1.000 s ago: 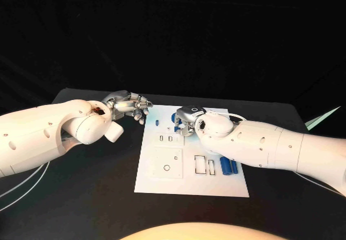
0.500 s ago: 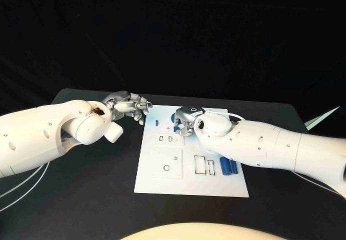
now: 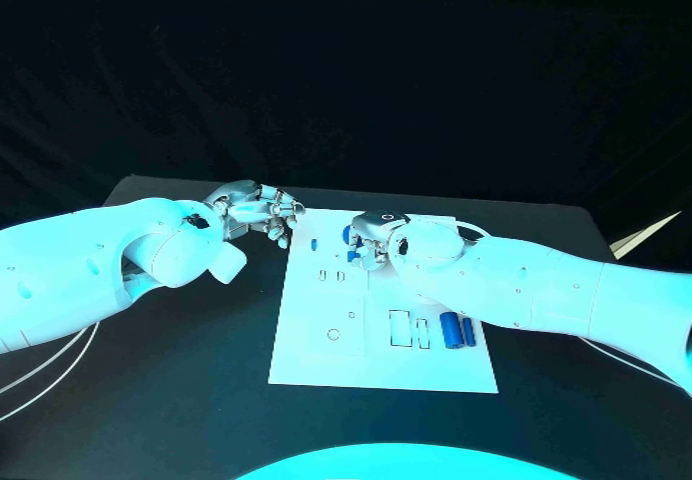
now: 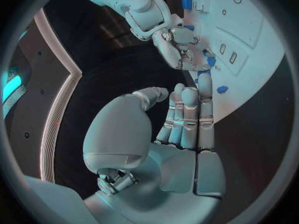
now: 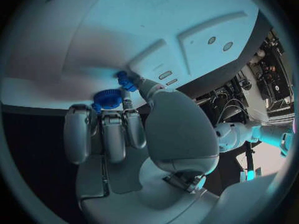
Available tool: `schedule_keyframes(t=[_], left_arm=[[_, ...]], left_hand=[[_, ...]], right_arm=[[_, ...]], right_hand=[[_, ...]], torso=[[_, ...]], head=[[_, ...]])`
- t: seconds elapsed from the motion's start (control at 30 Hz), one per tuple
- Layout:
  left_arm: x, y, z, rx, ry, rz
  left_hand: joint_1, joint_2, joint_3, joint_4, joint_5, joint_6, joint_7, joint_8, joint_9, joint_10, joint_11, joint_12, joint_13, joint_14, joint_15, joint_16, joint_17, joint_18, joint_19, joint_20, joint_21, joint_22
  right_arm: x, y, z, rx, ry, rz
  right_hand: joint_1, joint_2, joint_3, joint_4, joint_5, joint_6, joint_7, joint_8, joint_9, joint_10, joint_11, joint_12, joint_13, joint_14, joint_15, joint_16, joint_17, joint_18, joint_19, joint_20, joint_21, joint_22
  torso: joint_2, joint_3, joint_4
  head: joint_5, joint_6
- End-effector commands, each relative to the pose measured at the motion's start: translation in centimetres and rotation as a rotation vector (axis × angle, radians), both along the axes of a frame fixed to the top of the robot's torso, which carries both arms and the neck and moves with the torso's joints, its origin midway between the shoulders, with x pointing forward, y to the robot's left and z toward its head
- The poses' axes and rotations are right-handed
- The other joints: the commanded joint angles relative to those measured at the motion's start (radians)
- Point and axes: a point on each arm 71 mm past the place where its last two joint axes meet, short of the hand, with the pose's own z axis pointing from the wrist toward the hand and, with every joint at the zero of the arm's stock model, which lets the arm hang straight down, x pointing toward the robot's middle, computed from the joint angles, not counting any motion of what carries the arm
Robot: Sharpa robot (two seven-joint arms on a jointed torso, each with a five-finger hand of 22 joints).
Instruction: Assemble the parts on the task board
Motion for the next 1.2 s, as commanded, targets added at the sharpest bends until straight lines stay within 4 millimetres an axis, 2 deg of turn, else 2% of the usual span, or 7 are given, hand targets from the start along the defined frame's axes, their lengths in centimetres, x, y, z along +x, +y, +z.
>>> schedule_keyframes(t=[0.03,0.27,0.33,0.53,0.77,1.0,1.2], left_arm=[[0.0,-0.2,0.1,-0.002,-0.001,-0.007],[0.0,-0.2,0.1,-0.001,0.0,-0.007],[0.0,-0.2,0.1,-0.001,0.0,-0.007],[0.0,-0.1,0.1,0.0,-0.001,-0.006],[0.0,-0.1,0.1,0.002,-0.003,-0.004],[0.1,0.1,0.1,0.003,-0.011,0.004],[0.3,0.2,0.2,-0.002,-0.032,0.021]], left_hand=[[0.018,-0.006,-0.044,0.01,0.008,-0.012,0.006,0.015,-0.012,-0.016,0.001,-0.006,-0.01,-0.005,0.001,-0.015,-0.012,-0.002,0.012,0.005,-0.015,-0.012],[0.022,-0.005,-0.043,0.008,0.009,-0.012,0.006,0.016,-0.012,-0.016,0.001,-0.006,-0.011,-0.005,0.0,-0.015,-0.012,-0.002,0.013,0.005,-0.015,-0.012],[0.022,-0.005,-0.043,0.008,0.009,-0.012,0.006,0.016,-0.012,-0.016,0.001,-0.006,-0.011,-0.005,0.0,-0.015,-0.012,-0.002,0.013,0.005,-0.015,-0.012],[0.024,-0.005,-0.043,0.007,0.009,-0.012,0.006,0.016,-0.012,-0.017,0.0,-0.006,-0.012,-0.005,0.0,-0.015,-0.013,-0.002,0.013,0.005,-0.016,-0.012],[0.026,-0.004,-0.042,0.006,0.009,-0.011,0.006,0.017,-0.013,-0.017,0.0,-0.005,-0.012,-0.005,0.0,-0.015,-0.013,-0.002,0.014,0.005,-0.016,-0.013],[0.026,-0.004,-0.042,0.006,0.009,-0.011,0.006,0.017,-0.013,-0.017,0.0,-0.005,-0.012,-0.005,0.0,-0.015,-0.013,-0.002,0.014,0.005,-0.016,-0.013],[0.032,-0.003,-0.041,0.003,0.01,-0.01,0.006,0.018,-0.014,-0.014,0.0,-0.003,-0.014,-0.002,-0.001,-0.012,-0.011,-0.002,0.016,0.004,-0.016,-0.013]], right_arm=[[-0.3,0.1,-0.7,-0.01,0.023,0.009],[-0.3,0.1,-0.7,-0.009,0.027,0.012],[-0.3,0.2,-0.7,-0.006,0.021,0.011],[-0.4,0.3,-0.4,0.016,-0.014,0.012],[-0.5,0.4,0.1,0.057,-0.063,0.008],[-0.7,0.4,0.7,0.117,-0.11,0.006],[-1.0,0.1,1.0,0.157,-0.128,0.007]], right_hand=[[-0.041,-0.026,-0.042,0.013,-0.004,-0.005,0.001,-0.01,0.007,0.058,0.002,0.006,0.178,0.113,0.004,0.014,0.275,-0.03,0.015,0.006,0.003,0.129],[-0.039,-0.019,-0.043,0.015,-0.003,0.001,-0.001,-0.007,0.009,0.061,0.001,0.01,0.181,0.113,0.004,0.014,0.275,-0.03,0.017,0.006,0.005,0.133],[-0.022,0.003,-0.029,0.011,-0.002,0.021,-0.006,0.002,0.014,0.066,-0.004,0.017,0.189,0.113,0.0,0.014,0.275,-0.033,0.023,0.004,0.014,0.141],[-0.001,0.045,0.032,-0.005,-0.003,0.067,-0.026,0.023,0.025,0.082,-0.022,0.038,0.211,0.113,-0.014,0.014,0.275,-0.039,0.041,-0.008,0.039,0.165],[-0.017,0.048,0.05,-0.008,-0.005,0.082,-0.033,0.031,0.031,0.091,-0.028,0.052,0.224,0.113,-0.021,0.014,0.275,-0.044,0.054,-0.015,0.057,0.182],[-0.06,0.031,0.048,0.005,-0.006,0.083,-0.035,0.033,0.035,0.096,-0.031,0.059,0.232,0.113,-0.024,0.014,0.275,-0.048,0.062,-0.02,0.068,0.193],[-0.073,0.026,0.045,0.009,-0.006,0.081,-0.035,0.031,0.035,0.098,-0.031,0.06,0.234,0.113,-0.024,0.014,0.275,-0.049,0.065,-0.02,0.073,0.197]], torso=[[0.0,0.0003,-0.0002],[-0.001,-0.0003,-0.0002],[0.0,-0.0007,0.0004],[-0.001,-0.0002,0.0001],[-0.001,-0.0001,0.0006],[-0.002,0.0003,-0.0001],[-0.003,0.0012,-0.0009]], head=[[0.0,0.001],[0.0,0.001],[0.0,0.0],[0.0,0.001],[0.001,0.003],[0.0,0.005],[0.003,0.007]])
